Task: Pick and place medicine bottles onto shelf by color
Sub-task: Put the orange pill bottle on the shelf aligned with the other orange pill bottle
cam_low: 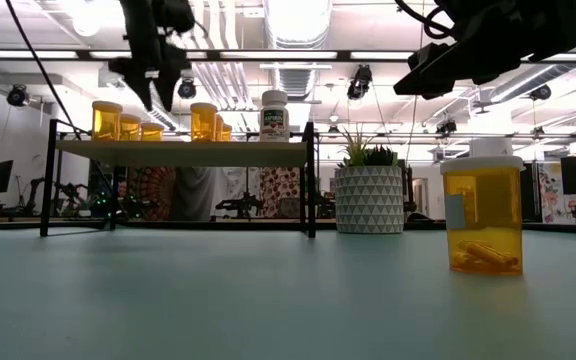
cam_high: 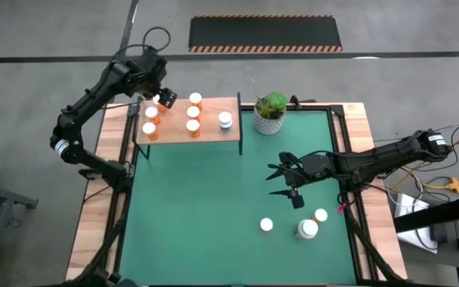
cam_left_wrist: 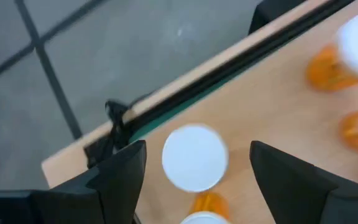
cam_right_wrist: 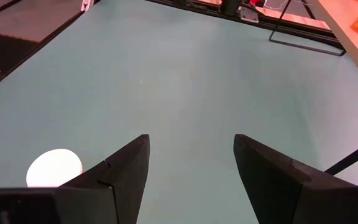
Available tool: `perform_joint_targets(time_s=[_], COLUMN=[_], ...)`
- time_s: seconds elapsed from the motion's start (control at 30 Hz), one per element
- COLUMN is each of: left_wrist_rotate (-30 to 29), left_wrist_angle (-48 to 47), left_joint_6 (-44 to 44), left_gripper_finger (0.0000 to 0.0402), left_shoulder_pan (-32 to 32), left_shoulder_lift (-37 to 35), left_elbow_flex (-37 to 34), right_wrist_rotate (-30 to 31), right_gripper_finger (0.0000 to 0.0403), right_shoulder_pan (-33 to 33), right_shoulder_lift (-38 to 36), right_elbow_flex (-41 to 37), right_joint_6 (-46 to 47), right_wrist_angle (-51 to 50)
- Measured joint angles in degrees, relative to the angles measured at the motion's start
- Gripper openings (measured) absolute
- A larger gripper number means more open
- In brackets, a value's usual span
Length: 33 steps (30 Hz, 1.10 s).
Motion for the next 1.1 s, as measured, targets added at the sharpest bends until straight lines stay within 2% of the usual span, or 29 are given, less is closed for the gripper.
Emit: perform_joint_targets(time_s=[0.17,0.47,0.63,0.8,1.1], left_wrist_rotate=[0.09,0.11,-0.97,-1.03,-0.74], left_wrist_angle=[0.09,1.11,1.14,0.9,0.51], left_joint_6=[3.73,4.28,3.81,2.85,3.34], left_gripper_finger=[0.0253,0.012,0.0073,0.0056,0.0054], left_shoulder_pan=[0.01,0.01,0.01,0.01,-0.02], left_shoulder_lift=[-0.25,-0.14,-0.12,-0.14,-0.16], left_elbow_flex=[0.95,-5.33,-6.32,-6.32,-3.07], right_wrist_rotate=[0.02,0.04,0.04,0.04,0.07], right_gripper_finger=[0.0224,0.0224,0.0224,0.0224,0.0224], right_shoulder_pan=[0.0,-0.02,0.0,-0.01,0.0], right_shoulder_lift=[0.0,0.0,0.0,0.01,0.02], right_elbow_flex=[0.0,0.0,0.0,0.0,0.0], right_joint_6=[-0.09,-0.09,-0.05,-0.05,-0.04], right_wrist_angle=[0.02,0.02,0.02,0.01,0.0])
